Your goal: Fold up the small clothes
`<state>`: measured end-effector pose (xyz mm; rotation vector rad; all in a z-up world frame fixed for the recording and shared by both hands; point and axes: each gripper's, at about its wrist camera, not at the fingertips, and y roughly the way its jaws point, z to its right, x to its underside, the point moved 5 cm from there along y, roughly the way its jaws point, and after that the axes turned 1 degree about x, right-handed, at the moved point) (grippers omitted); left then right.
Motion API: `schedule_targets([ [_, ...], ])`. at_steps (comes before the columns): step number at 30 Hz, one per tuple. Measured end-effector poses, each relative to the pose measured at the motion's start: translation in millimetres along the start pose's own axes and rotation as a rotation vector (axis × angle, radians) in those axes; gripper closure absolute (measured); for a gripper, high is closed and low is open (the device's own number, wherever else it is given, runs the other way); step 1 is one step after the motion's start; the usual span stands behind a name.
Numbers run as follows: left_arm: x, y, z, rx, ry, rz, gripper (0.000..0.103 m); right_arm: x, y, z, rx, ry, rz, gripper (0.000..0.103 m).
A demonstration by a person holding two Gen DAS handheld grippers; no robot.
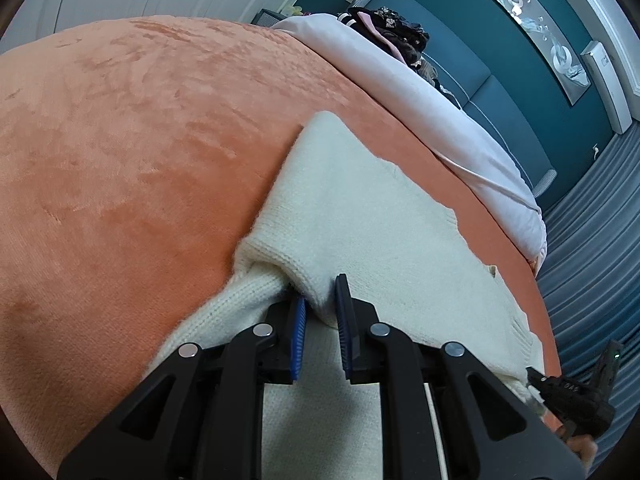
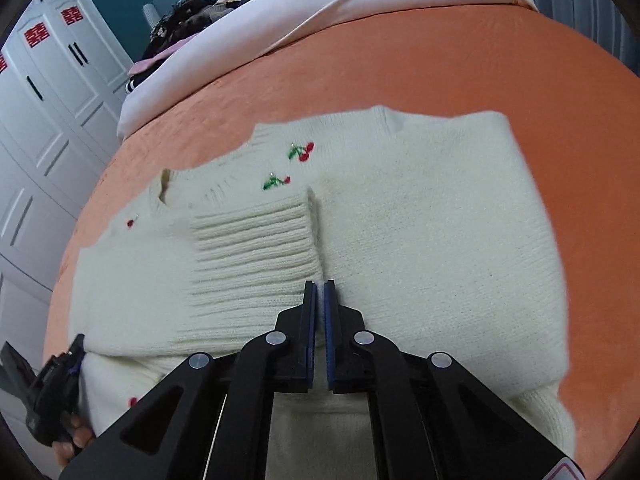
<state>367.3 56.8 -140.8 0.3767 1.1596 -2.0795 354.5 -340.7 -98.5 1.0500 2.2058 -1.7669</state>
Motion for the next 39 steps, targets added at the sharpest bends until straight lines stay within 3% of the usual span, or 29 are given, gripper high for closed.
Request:
schedule_targets([
  [3, -5, -5, 5, -0.029, -0.002, -0.045, 0.085, -6, -48, -5, -0.040, 0.032, 0.061, 0.095],
  [4, -6, -12, 7, -0.049, 0.002, -0.064, 0.076, -4, -67, -5, -0.025, 0.020, 0.087, 0.091],
  [5, -6, -21, 9, -0.072, 0.011, -0.076, 0.057, 4, -86, -1, 0.000, 0.005, 0.103, 0.079],
  [6, -4, -36, 11, -0.104, 0.023, -0.085, 0.045, 14, -103, 5, 0.017, -0.008, 0.109, 0.062],
  [7, -1, -50, 11, -0.136, 0.039, -0.094, 0.024, 27, -119, 13, 0.034, -0.017, 0.107, 0.055],
  [8, 4, -65, 9, -0.167, 0.060, -0.106, 0.014, 41, -135, 22, 0.052, -0.024, 0.100, 0.047],
  [11, 27, -109, -2, -0.232, 0.134, -0.173, 0.013, 103, -172, 56, 0.112, -0.032, 0.040, 0.042],
  [14, 58, -145, -22, -0.363, 0.200, -0.252, 0.013, 170, -189, 86, 0.168, -0.009, -0.050, 0.042],
  [19, 98, -181, -43, -0.455, 0.229, -0.325, 0.013, 249, -197, 110, 0.163, 0.062, -0.165, 0.042],
  [27, 125, -194, -38, -0.468, 0.287, -0.359, 0.013, 273, -200, 87, 0.129, 0.032, -0.155, 0.038],
  [39, 131, -187, -36, -0.481, 0.298, -0.370, 0.011, 274, -196, 78, 0.121, 0.028, -0.131, 0.034],
])
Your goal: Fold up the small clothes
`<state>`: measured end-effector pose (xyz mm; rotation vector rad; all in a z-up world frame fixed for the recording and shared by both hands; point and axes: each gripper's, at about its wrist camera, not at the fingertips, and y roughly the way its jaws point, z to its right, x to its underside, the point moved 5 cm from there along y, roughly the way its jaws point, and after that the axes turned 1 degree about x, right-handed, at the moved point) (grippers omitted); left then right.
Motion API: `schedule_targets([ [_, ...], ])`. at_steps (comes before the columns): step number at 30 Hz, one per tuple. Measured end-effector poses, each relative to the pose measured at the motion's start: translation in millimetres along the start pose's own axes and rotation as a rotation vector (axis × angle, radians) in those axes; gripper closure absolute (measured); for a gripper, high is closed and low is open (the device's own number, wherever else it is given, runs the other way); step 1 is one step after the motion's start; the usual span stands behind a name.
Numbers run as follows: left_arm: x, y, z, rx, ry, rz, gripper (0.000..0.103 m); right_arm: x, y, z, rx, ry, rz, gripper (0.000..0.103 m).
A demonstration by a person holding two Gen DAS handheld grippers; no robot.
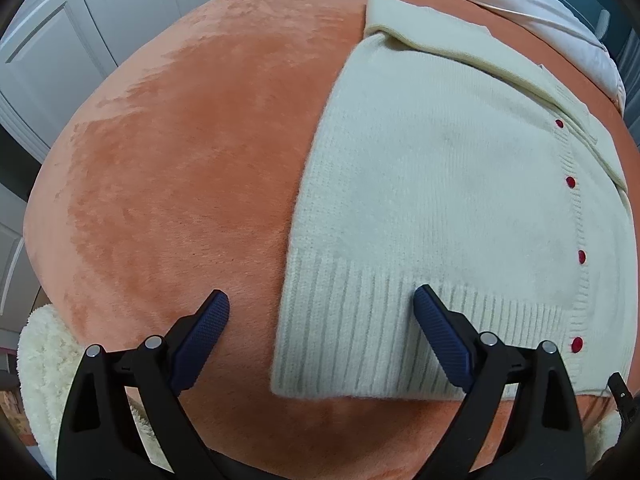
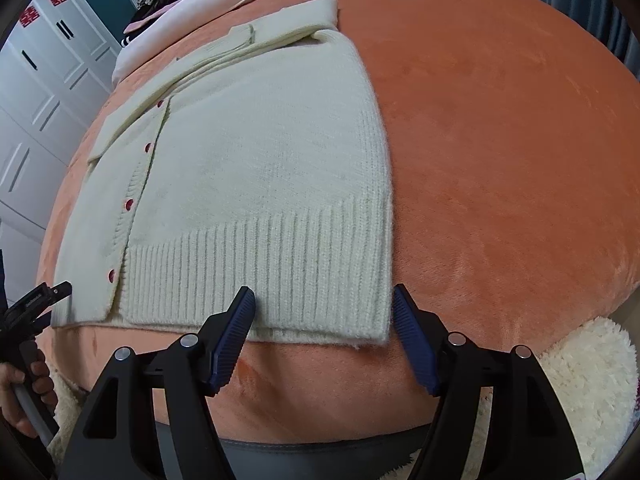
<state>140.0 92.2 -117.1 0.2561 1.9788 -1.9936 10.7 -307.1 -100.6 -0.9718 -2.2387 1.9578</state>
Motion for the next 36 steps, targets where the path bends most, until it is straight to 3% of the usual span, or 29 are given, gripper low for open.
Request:
schedule_targets([
  [5, -1, 5, 2, 0.037, -0.026, -0.017, 0.008, -6, 3, -6, -0.032, 0.017, 0.004, 0.034],
  [8, -5, 6, 3, 0.171, -0.077, -0.038, 0.007, -12, 6, -8, -0.061, 0.042, 0.005, 0.038],
  [9, -7, 4, 4, 0.211, -0.084, -0.037, 0.008, -14, 6, -9, -0.077, 0.054, 0.005, 0.045],
  [10, -9, 2, 6, 0.250, -0.087, -0.034, 0.013, -16, 7, -9, -0.092, 0.066, 0.004, 0.051],
  [12, -12, 1, 8, 0.274, -0.074, -0.040, 0.033, -21, 8, -9, -0.104, 0.093, 0.002, 0.072],
  [14, -13, -1, 11, 0.281, -0.050, -0.050, 0.065, -24, 7, -7, -0.102, 0.110, 0.003, 0.086],
  [16, -12, -4, 9, 0.286, -0.054, -0.064, 0.086, -27, 1, -7, -0.109, 0.111, 0.024, 0.092],
  [21, -13, -29, 1, 0.391, -0.090, -0.049, 0.090, -34, -35, -14, -0.152, 0.090, 0.104, 0.094],
  [26, -3, -68, -3, 0.423, -0.053, -0.016, 0.094, -34, -68, -20, -0.154, 0.021, 0.115, 0.095],
  [31, 26, -89, -16, 0.425, -0.012, -0.043, 0.094, -15, -89, -22, -0.093, -0.130, 0.054, 0.095],
  [36, 78, -97, -28, 0.383, 0.058, -0.122, 0.095, 40, -97, -28, -0.022, -0.358, -0.077, 0.095],
])
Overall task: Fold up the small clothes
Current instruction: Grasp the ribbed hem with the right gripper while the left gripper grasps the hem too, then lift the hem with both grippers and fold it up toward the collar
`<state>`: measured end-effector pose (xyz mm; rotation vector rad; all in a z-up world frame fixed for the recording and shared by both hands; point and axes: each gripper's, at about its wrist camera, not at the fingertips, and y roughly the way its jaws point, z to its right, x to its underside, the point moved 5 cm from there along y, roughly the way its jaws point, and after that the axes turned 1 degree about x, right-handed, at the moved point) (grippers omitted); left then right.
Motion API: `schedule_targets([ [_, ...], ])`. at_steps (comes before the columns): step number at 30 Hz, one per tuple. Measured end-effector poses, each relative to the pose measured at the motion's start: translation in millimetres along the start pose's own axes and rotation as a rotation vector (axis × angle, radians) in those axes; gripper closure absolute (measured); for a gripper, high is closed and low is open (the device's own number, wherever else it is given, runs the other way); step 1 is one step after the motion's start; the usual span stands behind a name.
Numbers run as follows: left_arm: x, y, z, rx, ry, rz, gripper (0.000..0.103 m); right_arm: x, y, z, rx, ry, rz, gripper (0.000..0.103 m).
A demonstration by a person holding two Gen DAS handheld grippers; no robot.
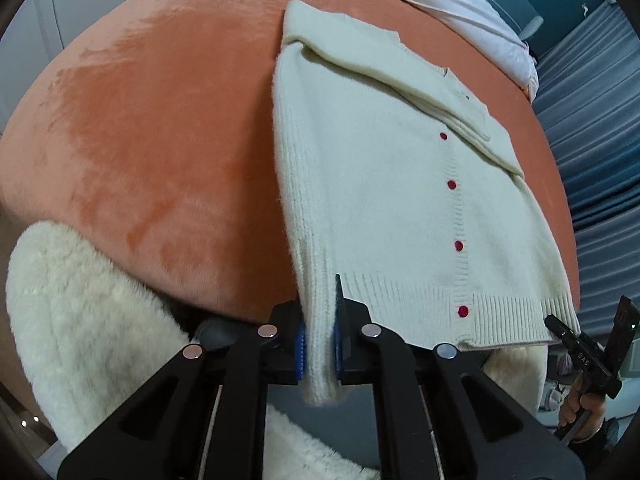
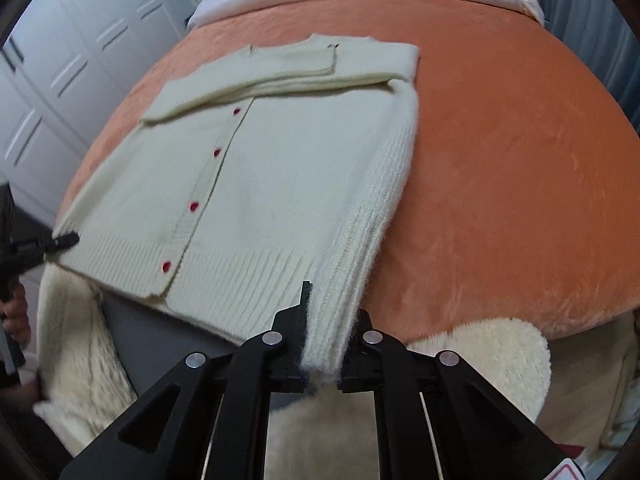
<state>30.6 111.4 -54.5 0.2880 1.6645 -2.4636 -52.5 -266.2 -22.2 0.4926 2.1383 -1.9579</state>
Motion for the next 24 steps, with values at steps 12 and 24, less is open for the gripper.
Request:
schedule_targets([
  [12, 63, -92, 12, 0.109, 0.105, -0.088, 0.095, 89, -77, -17, -0.366, 0.027, -0.091, 0.095],
  [24, -173, 7, 16, 0.118, -0.089, 0.283, 0.076, -142, 36, 63, -0.265, 0.405, 0.340, 0.081],
])
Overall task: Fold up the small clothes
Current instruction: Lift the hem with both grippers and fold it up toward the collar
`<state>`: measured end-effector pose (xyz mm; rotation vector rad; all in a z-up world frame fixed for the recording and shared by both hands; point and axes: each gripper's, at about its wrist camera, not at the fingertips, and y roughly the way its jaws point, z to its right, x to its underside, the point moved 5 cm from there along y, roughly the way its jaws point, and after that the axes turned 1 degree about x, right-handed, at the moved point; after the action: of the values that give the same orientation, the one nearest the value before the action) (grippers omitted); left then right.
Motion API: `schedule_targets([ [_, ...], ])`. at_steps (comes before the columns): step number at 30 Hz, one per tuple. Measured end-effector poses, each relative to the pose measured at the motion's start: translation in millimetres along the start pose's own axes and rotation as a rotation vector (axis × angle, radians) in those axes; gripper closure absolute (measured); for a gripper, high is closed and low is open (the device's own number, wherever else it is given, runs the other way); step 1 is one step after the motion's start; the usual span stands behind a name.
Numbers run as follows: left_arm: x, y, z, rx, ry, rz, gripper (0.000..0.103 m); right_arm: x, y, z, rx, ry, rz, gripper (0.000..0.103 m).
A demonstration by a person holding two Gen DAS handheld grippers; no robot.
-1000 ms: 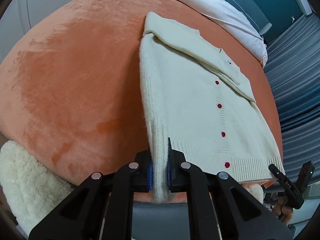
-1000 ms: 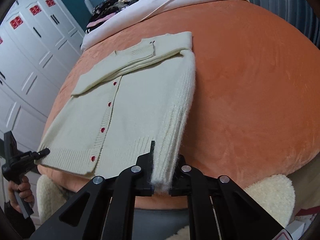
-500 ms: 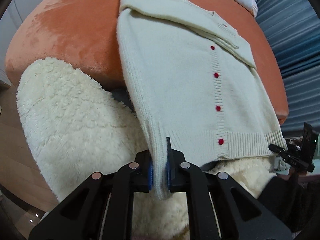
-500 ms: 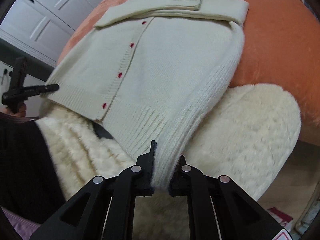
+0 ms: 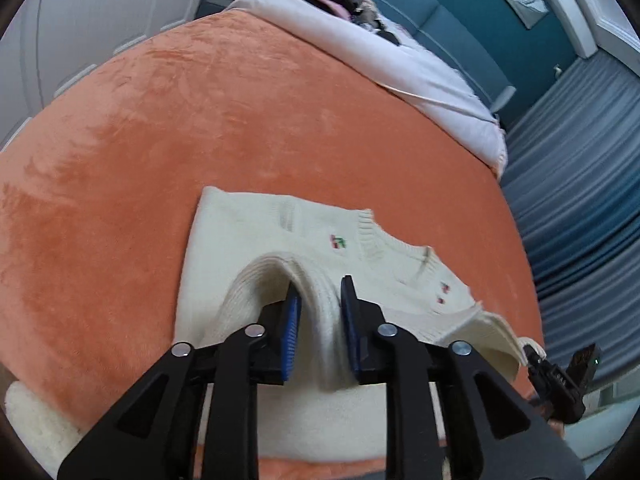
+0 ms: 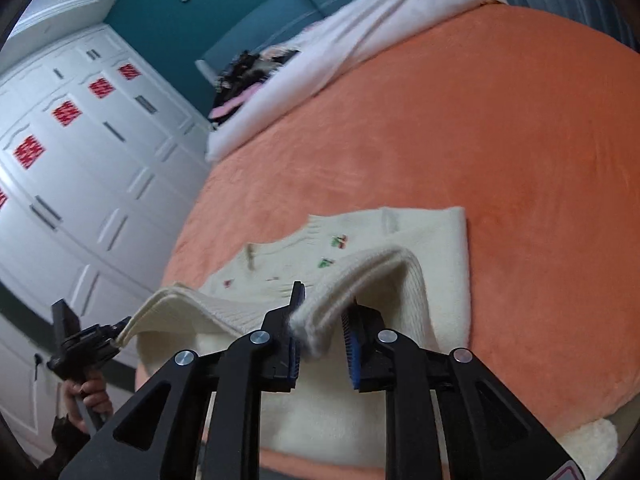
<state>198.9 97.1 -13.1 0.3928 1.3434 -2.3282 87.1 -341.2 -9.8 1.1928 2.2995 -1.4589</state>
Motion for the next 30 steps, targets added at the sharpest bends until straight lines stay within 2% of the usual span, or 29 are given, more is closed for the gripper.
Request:
schedule_targets([
  [2, 6, 18, -22, -0.077, -0.081, -0.010, 0.062, 13, 30, 8, 0.118, 0.019, -0.028, 0.080],
  [3, 9, 19, -29, -0.073, -0.119, -0.006, 0.060, 20, 32, 8, 0.128, 0.016, -0.029, 0.076],
  [4, 15, 13, -33, -0.036, -0.139, 0.013, 0.050, 30, 23, 9, 0.128, 0.002, -0.018, 0.068],
  [5, 19, 6, -36, -0.017, -0.148, 0.036, 0.031, 35, 18, 7, 0.140, -0.017, 0.000, 0.046],
  [6, 22, 0, -41, -0.019, -0.145, 0.060, 0.023, 40, 13, 9, 0.158, -0.037, 0.024, 0.032],
  [7, 23, -5, -42, -0.031, -0.124, 0.082, 0.015, 42, 6, 7, 0.183, -0.065, 0.057, 0.029],
  [8, 24, -7, -41, -0.043, -0.090, 0.090, 0.015, 42, 3, 5, 0.202, -0.098, 0.071, 0.027],
  [11, 18, 8, -33, -0.075, 0.007, 0.067, 0.015, 31, 10, 9, 0.239, -0.158, 0.041, 0.027],
  [14, 9, 34, -26, -0.063, 0.044, 0.023, 0.015, 15, 19, 17, 0.226, -0.128, 0.025, 0.027],
  [16, 5, 55, -21, -0.053, 0.049, -0.036, 0.016, 8, 40, 23, 0.229, -0.098, -0.007, 0.027],
  [18, 3, 75, -21, -0.070, 0.035, -0.086, 0.026, 6, 57, 28, 0.234, -0.074, -0.055, 0.028],
  [19, 2, 83, -21, -0.076, 0.032, -0.115, 0.049, 7, 62, 31, 0.234, -0.064, -0.080, 0.031],
  [20, 3, 86, -19, -0.083, 0.039, -0.139, 0.072, 9, 69, 30, 0.222, -0.056, -0.102, 0.052],
  [21, 3, 87, -19, -0.085, 0.049, -0.156, 0.084, 11, 72, 27, 0.212, -0.058, -0.122, 0.078],
  [22, 3, 83, -17, -0.063, 0.050, -0.160, 0.092, 12, 73, 22, 0.206, -0.072, -0.127, 0.091],
  [24, -1, 60, -9, -0.033, 0.058, -0.113, 0.093, 9, 57, 5, 0.143, -0.092, -0.082, 0.094],
  [28, -29, -14, 25, 0.092, 0.059, 0.021, 0.096, -25, -19, -43, -0.027, -0.130, 0.111, 0.095],
  [30, -49, -43, 39, 0.110, 0.078, 0.101, 0.096, -45, -52, -59, -0.064, -0.149, 0.209, 0.095],
])
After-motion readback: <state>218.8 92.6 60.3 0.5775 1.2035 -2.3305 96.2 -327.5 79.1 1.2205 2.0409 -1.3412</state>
